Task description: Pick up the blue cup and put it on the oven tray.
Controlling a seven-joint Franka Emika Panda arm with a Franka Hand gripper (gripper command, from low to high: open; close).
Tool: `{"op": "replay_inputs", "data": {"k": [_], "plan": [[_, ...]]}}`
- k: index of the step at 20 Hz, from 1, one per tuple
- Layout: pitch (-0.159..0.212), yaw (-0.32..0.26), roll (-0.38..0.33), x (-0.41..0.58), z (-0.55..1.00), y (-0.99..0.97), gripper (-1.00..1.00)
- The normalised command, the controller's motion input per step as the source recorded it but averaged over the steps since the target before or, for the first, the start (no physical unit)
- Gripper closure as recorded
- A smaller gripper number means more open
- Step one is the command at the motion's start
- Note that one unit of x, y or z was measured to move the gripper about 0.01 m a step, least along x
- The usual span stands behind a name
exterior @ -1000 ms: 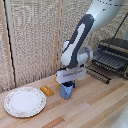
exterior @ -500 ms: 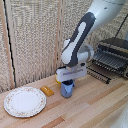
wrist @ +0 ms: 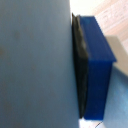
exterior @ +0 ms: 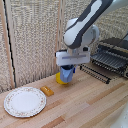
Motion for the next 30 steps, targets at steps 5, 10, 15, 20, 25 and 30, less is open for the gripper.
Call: {"op": "replay_inputs", "data": {"k": [5,10,15,20,25,30], "plan": [[-0.087,-0.247,-0.036,0.195,0.57,-0.29,1.00],[-0.019,-0.247,-0.030,0.239,0.59,-0.37,1.00],[0.052,-0.185,-0.050,0.283,0.58,-0.59,1.00],[0.062,-0.158,-0.013,0.287,0.46,-0.70,1.00],[0.066,-0.145,0.000,0.309,0.41,-0.73,1.00],[0.051,-0.142,0.000,0.354,0.15,-0.71,1.00]]}}
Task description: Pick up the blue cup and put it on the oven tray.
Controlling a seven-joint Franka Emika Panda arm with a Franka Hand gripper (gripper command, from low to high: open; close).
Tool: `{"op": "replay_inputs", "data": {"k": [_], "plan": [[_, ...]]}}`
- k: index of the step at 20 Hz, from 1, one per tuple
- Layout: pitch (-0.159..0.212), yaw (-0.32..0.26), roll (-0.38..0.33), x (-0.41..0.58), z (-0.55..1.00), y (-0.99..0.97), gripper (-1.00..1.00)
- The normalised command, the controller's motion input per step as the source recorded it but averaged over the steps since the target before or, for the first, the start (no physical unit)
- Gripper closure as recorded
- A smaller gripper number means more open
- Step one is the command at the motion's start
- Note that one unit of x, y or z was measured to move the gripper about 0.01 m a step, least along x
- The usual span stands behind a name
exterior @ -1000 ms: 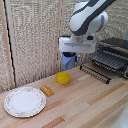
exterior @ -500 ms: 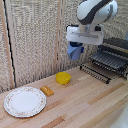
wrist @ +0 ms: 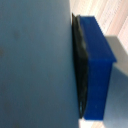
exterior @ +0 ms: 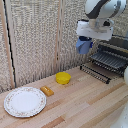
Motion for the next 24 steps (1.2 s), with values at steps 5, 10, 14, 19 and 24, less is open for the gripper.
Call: {"op": "replay_inputs", "data": {"k": [5,10,14,19,24], "plan": [[0.073,-0.129,0.000,0.365,0.09,-0.75,1.00],[0.096,-0.106,-0.002,0.358,0.18,-0.82,1.00],[0.130,-0.108,-0.001,0.296,0.33,-0.82,1.00],[0.138,-0.098,0.000,0.252,0.34,-0.85,1.00],[0.103,-0.102,0.000,0.169,0.09,-0.83,1.00]]}}
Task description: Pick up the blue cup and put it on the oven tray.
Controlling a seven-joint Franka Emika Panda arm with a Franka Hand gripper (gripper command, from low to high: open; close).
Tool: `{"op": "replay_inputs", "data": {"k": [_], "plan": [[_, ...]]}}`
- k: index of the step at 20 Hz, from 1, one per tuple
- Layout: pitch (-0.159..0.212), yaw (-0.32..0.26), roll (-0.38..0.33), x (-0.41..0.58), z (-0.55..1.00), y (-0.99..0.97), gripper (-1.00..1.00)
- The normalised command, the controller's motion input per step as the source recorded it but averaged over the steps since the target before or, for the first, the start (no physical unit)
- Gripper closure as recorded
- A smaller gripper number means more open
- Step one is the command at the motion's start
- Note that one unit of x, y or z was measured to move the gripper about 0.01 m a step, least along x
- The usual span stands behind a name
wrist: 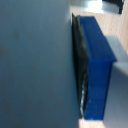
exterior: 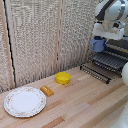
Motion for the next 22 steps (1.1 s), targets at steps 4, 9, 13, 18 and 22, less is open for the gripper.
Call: {"op": "replay_inputs", "data": {"k": [4,9,13,18,22], "plan": [[0.045,-0.084,0.000,0.129,0.00,-0.78,1.00],[0.025,0.019,0.010,0.206,-0.13,-0.43,1.00],[0.043,0.094,0.009,0.271,-0.19,-0.27,1.00],[0.042,0.081,-0.007,0.351,-0.19,-0.32,1.00],[0.080,-0.011,-0.024,0.251,0.01,-0.37,1.00]]}}
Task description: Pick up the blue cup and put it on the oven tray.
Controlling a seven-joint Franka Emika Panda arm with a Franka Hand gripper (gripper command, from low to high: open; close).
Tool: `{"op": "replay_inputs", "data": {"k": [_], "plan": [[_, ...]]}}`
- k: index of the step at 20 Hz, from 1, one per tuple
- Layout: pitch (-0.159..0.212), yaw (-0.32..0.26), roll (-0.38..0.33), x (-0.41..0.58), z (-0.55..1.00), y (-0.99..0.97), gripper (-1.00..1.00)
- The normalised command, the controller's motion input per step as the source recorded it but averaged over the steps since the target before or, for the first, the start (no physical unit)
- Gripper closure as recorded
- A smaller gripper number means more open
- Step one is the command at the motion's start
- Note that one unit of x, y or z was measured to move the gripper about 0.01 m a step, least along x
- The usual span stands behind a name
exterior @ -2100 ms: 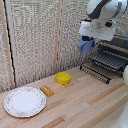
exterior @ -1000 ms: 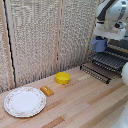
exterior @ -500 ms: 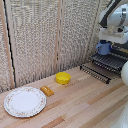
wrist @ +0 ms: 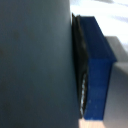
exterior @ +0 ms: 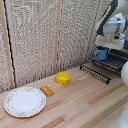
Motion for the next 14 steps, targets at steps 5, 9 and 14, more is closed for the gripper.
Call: {"op": "replay_inputs", "data": {"k": [5,9,14], "plan": [[0.122,-0.147,-0.020,0.057,0.28,-0.10,-1.00],[0.040,-0.063,-0.035,0.015,0.56,-0.12,-1.00],[0.015,-0.035,0.001,0.058,0.55,-0.14,-1.00]]}}
